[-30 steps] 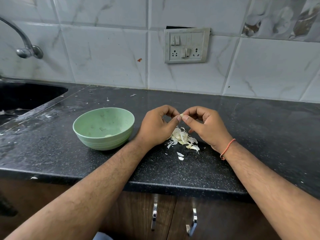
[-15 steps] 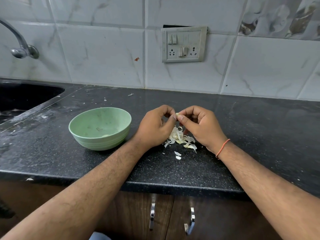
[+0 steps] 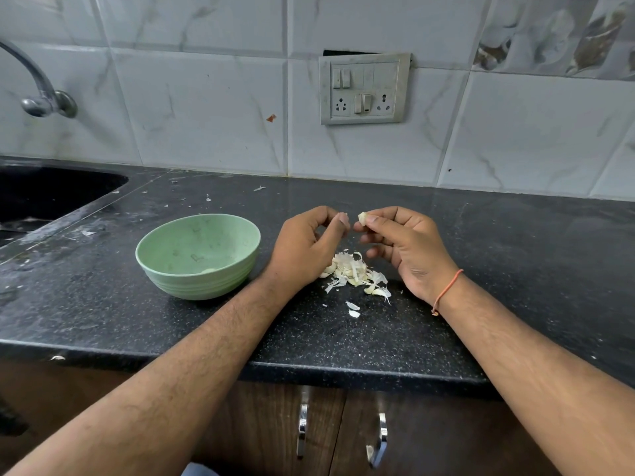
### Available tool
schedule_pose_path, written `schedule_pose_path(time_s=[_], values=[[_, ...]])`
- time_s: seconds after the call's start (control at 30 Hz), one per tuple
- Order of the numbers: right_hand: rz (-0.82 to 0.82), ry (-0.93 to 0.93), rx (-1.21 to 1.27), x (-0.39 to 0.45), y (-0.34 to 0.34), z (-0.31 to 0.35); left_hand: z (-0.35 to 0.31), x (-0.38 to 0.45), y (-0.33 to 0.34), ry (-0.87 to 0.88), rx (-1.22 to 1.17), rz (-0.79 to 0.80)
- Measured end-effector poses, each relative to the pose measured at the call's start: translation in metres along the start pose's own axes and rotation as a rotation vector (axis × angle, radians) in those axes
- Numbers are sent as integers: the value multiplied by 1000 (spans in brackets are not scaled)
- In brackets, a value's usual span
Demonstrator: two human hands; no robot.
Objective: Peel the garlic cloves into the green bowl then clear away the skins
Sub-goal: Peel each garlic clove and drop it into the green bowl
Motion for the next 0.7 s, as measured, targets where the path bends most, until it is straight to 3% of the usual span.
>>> schedule_pose_path(time_s=[0.2,0.7], values=[[22,10,-26,0,1,-1,-5,-2,-9,-9,6,-56],[61,-48,-189,1,-1,-3,-3,-3,-5,0,79,5]])
Point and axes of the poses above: each hand's wrist, its own x-axis towards the middle knuckle, its own y-axis out of the palm, z = x × y, the point moved 7 cm from there along x, towards the middle knuckle, and after that the axes turned 3 degrees about x, right-handed, at the moved point
